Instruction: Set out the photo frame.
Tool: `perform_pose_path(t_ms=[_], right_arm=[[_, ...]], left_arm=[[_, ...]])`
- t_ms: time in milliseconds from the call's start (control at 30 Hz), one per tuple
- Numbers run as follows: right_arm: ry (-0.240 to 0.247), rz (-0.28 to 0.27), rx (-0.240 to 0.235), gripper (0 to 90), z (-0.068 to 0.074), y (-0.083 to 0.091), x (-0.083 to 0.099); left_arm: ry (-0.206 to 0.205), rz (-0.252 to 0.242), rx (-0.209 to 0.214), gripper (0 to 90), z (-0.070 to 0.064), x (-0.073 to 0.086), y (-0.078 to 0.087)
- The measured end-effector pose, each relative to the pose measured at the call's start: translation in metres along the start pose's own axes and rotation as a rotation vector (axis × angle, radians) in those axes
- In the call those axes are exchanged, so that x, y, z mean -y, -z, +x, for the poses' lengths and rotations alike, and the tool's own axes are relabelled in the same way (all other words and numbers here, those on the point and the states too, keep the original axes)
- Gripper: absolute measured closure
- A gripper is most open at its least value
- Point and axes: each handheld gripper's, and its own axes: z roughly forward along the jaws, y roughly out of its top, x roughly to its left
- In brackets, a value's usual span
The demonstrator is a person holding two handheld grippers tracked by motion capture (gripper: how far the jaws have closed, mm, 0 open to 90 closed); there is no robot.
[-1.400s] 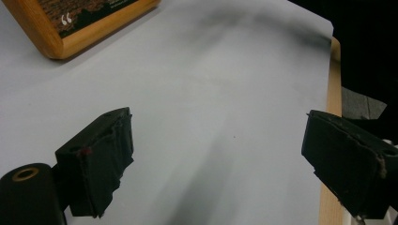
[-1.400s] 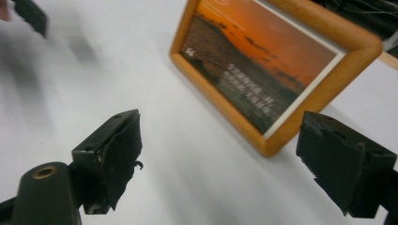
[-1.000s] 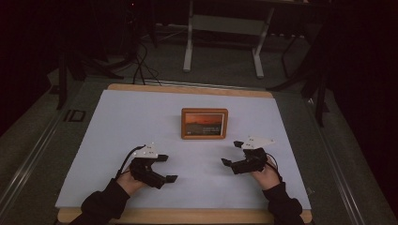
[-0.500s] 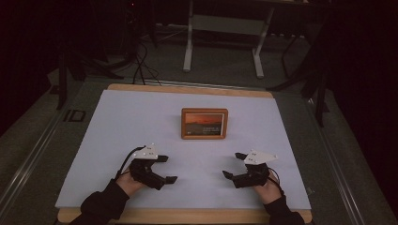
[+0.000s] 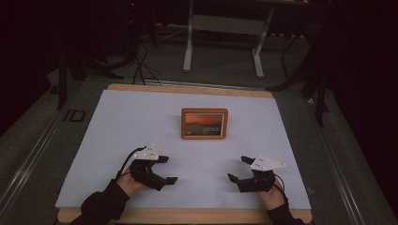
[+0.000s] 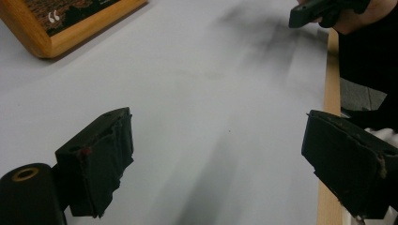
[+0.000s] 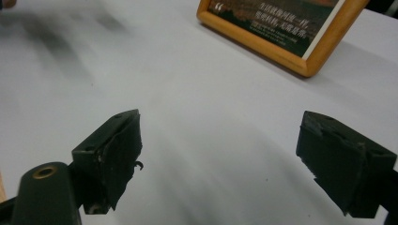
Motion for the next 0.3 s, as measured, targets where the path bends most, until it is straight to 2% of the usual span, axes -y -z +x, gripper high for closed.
perform_pose_path(t_ms=[67, 300], right_arm=[[-0.013, -0.008, -0.003, 14.2, -0.0017, 0.0002, 0.0002], [-0.007, 0.004, 0.001, 14.1, -0.0019, -0.0025, 0.0014]], left_arm=[[-0.001, 0.003, 0.001, 9.9, -0.0002, 0.0002, -0.0005], [-0.006, 0.008, 0.002, 9.9, -0.0004, 0.0002, -0.0013]])
